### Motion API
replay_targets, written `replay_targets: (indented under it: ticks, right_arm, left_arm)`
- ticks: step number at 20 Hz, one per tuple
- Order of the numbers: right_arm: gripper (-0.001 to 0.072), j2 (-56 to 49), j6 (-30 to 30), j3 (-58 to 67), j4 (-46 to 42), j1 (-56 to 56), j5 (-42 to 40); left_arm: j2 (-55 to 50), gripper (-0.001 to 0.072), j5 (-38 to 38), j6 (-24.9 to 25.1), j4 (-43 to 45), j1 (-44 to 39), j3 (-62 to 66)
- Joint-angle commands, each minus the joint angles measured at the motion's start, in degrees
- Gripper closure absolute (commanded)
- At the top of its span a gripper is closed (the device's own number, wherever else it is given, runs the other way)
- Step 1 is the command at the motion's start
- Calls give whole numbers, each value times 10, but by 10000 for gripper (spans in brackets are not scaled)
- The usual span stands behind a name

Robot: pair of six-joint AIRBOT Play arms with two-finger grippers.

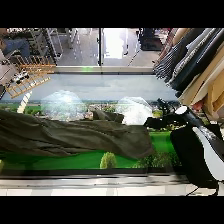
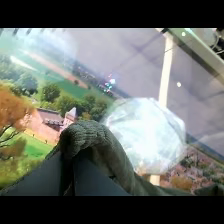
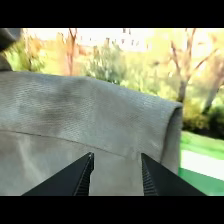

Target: Fold the clothes and pants, and hang the long-sleeved shirts on hangers.

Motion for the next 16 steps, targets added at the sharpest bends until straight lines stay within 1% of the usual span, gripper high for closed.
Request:
replay_targets:
  ticks: [1, 5, 7, 9, 10, 14, 16]
  right_arm:
    - [346, 1, 5, 6, -27, -3, 36]
    - [344, -17, 5, 2, -57, -3, 38]
    - [345, -29, -3, 2, -59, -3, 54]
    - [345, -44, -12, 2, -53, -3, 57]
    - [346, -51, -27, 2, -44, -3, 57]
    - [354, -60, -40, 2, -27, -3, 31]
    - [385, -60, -40, 2, -23, -3, 26]
  left_arm:
    - [0, 688, 1, 0, -22, 1, 0]
    - [0, 688, 1, 0, -22, 1, 0]
    - [0, 688, 1, 0, -22, 1, 0]
    - [0, 688, 1, 0, -22, 0, 0]
    - [0, 688, 1, 0, -22, 0, 0]
    - [0, 688, 1, 0, -22, 0, 0]
    - [0, 688, 1, 0, -22, 0, 0]
